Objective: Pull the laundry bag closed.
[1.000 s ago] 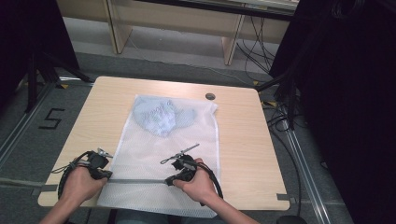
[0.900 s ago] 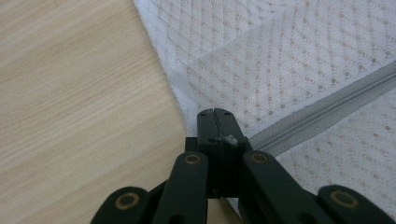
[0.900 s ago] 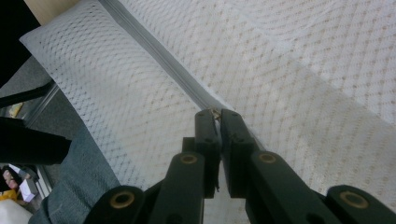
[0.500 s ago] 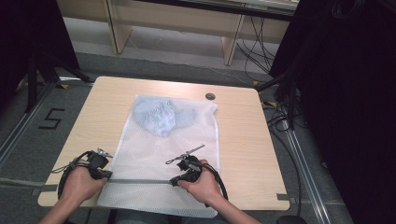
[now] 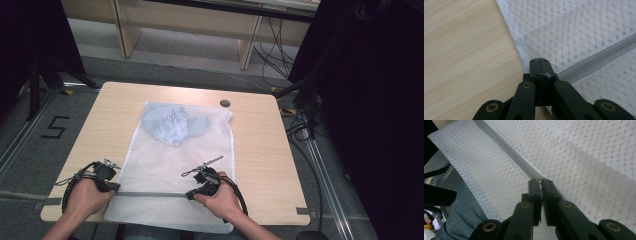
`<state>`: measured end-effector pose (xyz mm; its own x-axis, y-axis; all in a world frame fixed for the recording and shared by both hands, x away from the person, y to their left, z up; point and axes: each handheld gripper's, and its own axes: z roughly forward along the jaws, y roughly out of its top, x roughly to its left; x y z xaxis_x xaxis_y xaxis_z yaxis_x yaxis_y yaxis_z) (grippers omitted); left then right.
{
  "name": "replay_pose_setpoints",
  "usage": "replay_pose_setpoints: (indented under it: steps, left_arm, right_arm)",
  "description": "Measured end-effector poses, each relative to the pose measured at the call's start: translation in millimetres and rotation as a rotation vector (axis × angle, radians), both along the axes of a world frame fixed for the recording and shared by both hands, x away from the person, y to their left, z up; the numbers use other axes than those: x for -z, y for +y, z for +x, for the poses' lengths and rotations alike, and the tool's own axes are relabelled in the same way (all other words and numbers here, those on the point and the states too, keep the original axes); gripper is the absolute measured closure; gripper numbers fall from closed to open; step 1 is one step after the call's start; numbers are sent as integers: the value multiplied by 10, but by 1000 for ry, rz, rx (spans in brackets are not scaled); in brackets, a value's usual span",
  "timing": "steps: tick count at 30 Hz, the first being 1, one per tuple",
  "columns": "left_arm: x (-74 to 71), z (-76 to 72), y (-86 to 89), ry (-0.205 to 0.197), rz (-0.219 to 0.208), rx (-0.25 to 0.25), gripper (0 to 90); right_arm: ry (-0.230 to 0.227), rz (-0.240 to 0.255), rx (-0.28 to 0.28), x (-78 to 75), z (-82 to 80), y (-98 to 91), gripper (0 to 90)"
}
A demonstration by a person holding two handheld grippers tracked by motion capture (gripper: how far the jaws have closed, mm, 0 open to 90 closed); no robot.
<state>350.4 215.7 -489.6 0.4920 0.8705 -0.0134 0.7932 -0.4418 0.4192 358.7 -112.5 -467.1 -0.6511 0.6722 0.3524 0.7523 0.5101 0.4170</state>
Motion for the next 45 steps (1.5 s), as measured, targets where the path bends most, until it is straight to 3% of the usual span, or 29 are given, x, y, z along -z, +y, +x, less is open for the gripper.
replay_pose_setpoints:
  steps: [9, 11, 12, 13, 15, 18, 19, 23, 25, 27, 33, 34, 45]
  left_arm:
    - [-3, -2, -3, 2, 2, -5, 900]
    - [-4, -2, -2, 2, 3, -5, 900]
    - [-2, -3, -2, 1, 2, -4, 900]
    - [-5, -3, -3, 2, 6, -5, 900]
    - [1, 0, -2, 1, -1, -3, 900]
    - [1, 0, -2, 1, -1, -3, 900]
    - [0, 0, -2, 0, -1, -3, 900]
    - [-7, -3, -3, 4, 5, -6, 900]
    - [-6, -2, -2, 5, 4, -7, 900]
    - [-7, -1, -1, 6, 4, -6, 900]
    - [-7, 0, -3, 7, 5, -6, 900]
    - [-8, 0, -3, 7, 6, -6, 900]
    - [-3, 3, -1, 5, 2, -1, 900]
  right_arm:
    - [-11, 1, -5, -7, 5, -45, 869]
    - [8, 0, 15, -15, -7, -51, 869]
    - [-7, 1, 7, -13, -4, -71, 869]
    - [12, -13, 28, -28, -15, -78, 869]
    - [0, -2, 13, -21, -7, -105, 870]
    - [22, -17, 38, -35, -16, -121, 869]
    - [1, -3, 19, -26, -7, -134, 869]
    - [-6, -3, 17, -19, -3, -166, 869]
    - [12, -12, 25, -29, -8, -187, 869]
    - [-3, -10, 18, -22, 0, -215, 869]
    - [7, -13, 35, -31, 2, -282, 869]
    - [27, -21, 51, -42, -9, -285, 869]
    - [15, -18, 62, -30, -14, -418, 870]
